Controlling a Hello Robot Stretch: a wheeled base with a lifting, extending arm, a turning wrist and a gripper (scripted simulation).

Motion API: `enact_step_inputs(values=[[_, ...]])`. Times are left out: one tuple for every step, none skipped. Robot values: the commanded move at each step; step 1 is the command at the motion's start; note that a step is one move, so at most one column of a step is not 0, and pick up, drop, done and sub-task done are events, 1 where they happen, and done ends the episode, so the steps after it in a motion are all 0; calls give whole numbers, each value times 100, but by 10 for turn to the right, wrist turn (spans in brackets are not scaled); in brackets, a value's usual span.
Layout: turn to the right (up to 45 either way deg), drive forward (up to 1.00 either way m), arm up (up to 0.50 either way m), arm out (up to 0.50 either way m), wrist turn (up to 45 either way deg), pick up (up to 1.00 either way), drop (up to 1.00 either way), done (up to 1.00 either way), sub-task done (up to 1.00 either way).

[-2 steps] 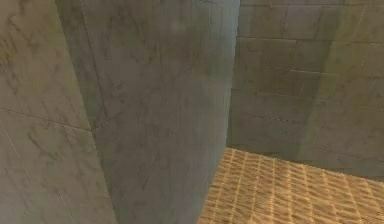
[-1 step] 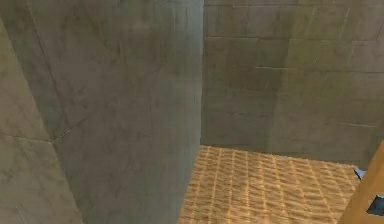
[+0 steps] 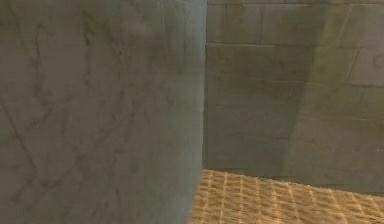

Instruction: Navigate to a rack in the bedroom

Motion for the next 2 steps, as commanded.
enact_step_inputs(values=[[120,0,0,0,0,0,0,0,0],[0,45,0,0,0,0,0,0,0]])
